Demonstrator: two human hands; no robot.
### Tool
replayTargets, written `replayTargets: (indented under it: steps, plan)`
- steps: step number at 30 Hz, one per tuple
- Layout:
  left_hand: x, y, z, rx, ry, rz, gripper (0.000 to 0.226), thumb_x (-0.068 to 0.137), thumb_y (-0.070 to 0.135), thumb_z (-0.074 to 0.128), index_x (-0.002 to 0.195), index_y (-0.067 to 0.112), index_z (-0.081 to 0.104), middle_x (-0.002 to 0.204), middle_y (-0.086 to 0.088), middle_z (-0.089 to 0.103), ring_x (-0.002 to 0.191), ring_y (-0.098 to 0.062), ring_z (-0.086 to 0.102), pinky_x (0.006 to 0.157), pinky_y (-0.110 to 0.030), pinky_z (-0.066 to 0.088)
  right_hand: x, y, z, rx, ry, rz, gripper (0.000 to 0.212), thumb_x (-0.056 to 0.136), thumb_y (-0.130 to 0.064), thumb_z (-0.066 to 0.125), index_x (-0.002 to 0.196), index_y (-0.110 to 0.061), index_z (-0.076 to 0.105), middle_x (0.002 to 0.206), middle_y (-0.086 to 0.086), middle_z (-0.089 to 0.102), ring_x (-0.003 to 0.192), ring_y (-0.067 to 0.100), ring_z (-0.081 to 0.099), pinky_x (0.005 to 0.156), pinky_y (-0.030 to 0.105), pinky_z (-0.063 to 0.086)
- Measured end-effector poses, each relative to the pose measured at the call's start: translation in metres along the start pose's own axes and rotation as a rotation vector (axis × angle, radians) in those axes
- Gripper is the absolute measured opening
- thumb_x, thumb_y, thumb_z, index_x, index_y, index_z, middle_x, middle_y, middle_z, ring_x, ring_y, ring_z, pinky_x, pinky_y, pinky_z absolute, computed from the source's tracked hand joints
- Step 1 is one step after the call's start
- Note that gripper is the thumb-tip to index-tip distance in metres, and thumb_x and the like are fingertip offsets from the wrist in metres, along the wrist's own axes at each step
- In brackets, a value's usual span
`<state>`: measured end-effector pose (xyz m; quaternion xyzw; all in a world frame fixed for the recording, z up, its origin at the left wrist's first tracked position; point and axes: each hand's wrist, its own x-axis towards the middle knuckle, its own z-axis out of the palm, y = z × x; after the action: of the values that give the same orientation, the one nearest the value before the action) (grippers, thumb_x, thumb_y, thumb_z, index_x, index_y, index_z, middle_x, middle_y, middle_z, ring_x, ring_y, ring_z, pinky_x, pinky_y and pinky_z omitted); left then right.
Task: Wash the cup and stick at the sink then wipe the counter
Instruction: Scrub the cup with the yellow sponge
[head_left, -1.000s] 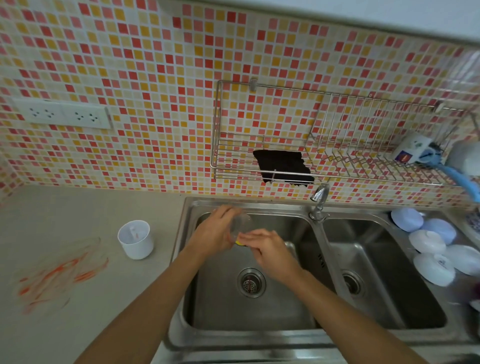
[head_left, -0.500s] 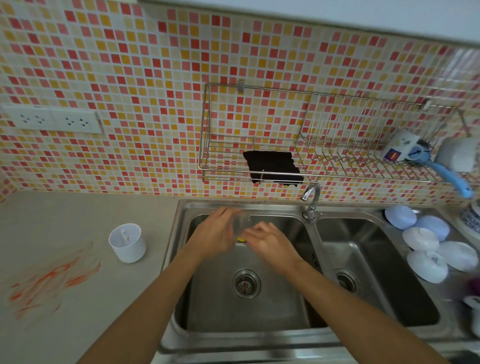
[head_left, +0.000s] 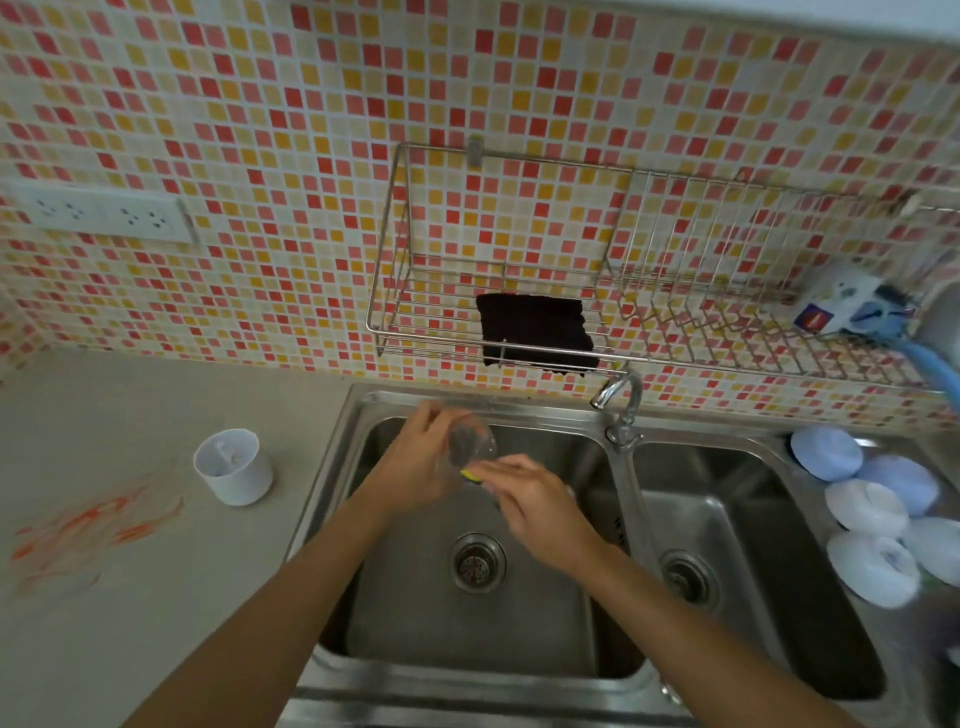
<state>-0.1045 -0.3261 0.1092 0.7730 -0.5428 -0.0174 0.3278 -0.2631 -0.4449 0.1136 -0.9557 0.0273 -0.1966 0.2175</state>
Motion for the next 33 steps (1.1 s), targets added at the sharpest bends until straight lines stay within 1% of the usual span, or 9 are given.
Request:
replayTargets:
  steps: [3, 7, 10, 13, 17, 23, 28, 31, 33]
  plan:
    - [0.006, -0.001, 0.003, -0.003, -0.056, -0.024, 0.072, 0.066, 0.015, 0.081, 0.130, 0.015, 0.048, 0.126, -0.003, 0.046, 0.109, -0.010, 0.047, 0.091, -0.027, 0.050, 0.004, 0.016, -0.001, -0.158, -0.134, -0.112, 0.050, 0.078, 0.004, 0.064, 0.122, -0.022, 0.065, 0.125, -0.005, 0.065, 0.112, 0.021, 0.059, 0.088, 0.045, 0.048]
    - [0.007, 0.000, 0.010, 0.005, -0.144, -0.057, 0.076, 0.063, 0.016, 0.083, 0.132, 0.014, 0.049, 0.133, -0.001, 0.044, 0.119, -0.011, 0.045, 0.095, -0.023, 0.045, 0.034, 0.047, -0.016, -0.442, -0.176, -0.393, 0.045, 0.063, -0.006, 0.076, 0.106, -0.019, 0.072, 0.114, -0.004, 0.070, 0.106, 0.022, 0.063, 0.077, 0.034, 0.051]
    - [0.011, -0.001, 0.012, -0.027, -0.118, -0.069, 0.081, 0.059, 0.012, 0.084, 0.132, 0.011, 0.049, 0.132, -0.005, 0.047, 0.120, -0.017, 0.046, 0.094, -0.027, 0.046, 0.040, 0.053, -0.013, -0.479, -0.130, -0.365, 0.040, 0.064, -0.009, 0.074, 0.103, -0.019, 0.073, 0.113, -0.006, 0.070, 0.106, 0.020, 0.063, 0.079, 0.031, 0.050]
    - [0.016, -0.003, 0.011, -0.014, -0.090, -0.089, 0.080, 0.061, 0.015, 0.084, 0.133, 0.014, 0.049, 0.131, -0.004, 0.048, 0.117, -0.017, 0.048, 0.093, -0.024, 0.045, 0.027, 0.045, 0.007, -0.193, -0.065, -0.155, 0.046, 0.061, 0.003, 0.078, 0.102, -0.019, 0.075, 0.108, -0.004, 0.072, 0.098, 0.021, 0.065, 0.078, 0.033, 0.054]
    - [0.016, -0.001, 0.012, 0.017, -0.096, -0.093, 0.078, 0.062, 0.016, 0.082, 0.132, 0.015, 0.048, 0.129, -0.001, 0.047, 0.113, -0.002, 0.040, 0.097, -0.018, 0.039, 0.014, 0.029, 0.012, 0.249, -0.059, 0.092, 0.031, 0.089, -0.002, 0.059, 0.113, -0.018, 0.070, 0.110, -0.004, 0.070, 0.102, 0.014, 0.060, 0.088, 0.033, 0.050]
    - [0.016, 0.001, 0.010, -0.004, -0.131, -0.131, 0.081, 0.059, 0.017, 0.082, 0.132, 0.020, 0.048, 0.129, 0.004, 0.047, 0.112, -0.005, 0.044, 0.095, -0.022, 0.043, 0.035, 0.062, -0.018, -0.311, -0.246, -0.296, 0.061, 0.056, 0.004, 0.078, 0.112, -0.016, 0.069, 0.120, 0.000, 0.067, 0.113, 0.024, 0.059, 0.086, 0.040, 0.050]
    - [0.024, 0.002, 0.008, -0.034, -0.123, -0.132, 0.076, 0.059, 0.014, 0.080, 0.129, 0.018, 0.051, 0.124, 0.003, 0.051, 0.112, -0.005, 0.044, 0.093, -0.010, 0.033, 0.035, 0.061, -0.011, -0.368, -0.190, -0.351, 0.042, 0.068, -0.009, 0.076, 0.108, -0.021, 0.069, 0.113, -0.006, 0.068, 0.108, 0.018, 0.058, 0.082, 0.032, 0.048]
    - [0.022, 0.000, 0.007, -0.116, -0.109, -0.200, 0.082, 0.060, 0.021, 0.079, 0.135, 0.021, 0.044, 0.130, 0.005, 0.051, 0.117, -0.005, 0.047, 0.100, -0.027, 0.044, 0.034, 0.059, -0.008, -0.363, -0.069, -0.337, 0.036, 0.071, -0.007, 0.071, 0.105, -0.018, 0.070, 0.107, -0.004, 0.071, 0.101, 0.019, 0.062, 0.078, 0.032, 0.050]
    - [0.018, 0.005, 0.009, -0.139, -0.067, -0.225, 0.084, 0.064, 0.017, 0.080, 0.137, 0.021, 0.039, 0.128, 0.014, 0.049, 0.118, 0.008, 0.042, 0.100, -0.029, 0.042, 0.033, 0.057, -0.006, -0.375, 0.015, -0.322, 0.029, 0.077, -0.009, 0.060, 0.103, -0.015, 0.071, 0.105, -0.003, 0.071, 0.099, 0.019, 0.063, 0.077, 0.032, 0.050]
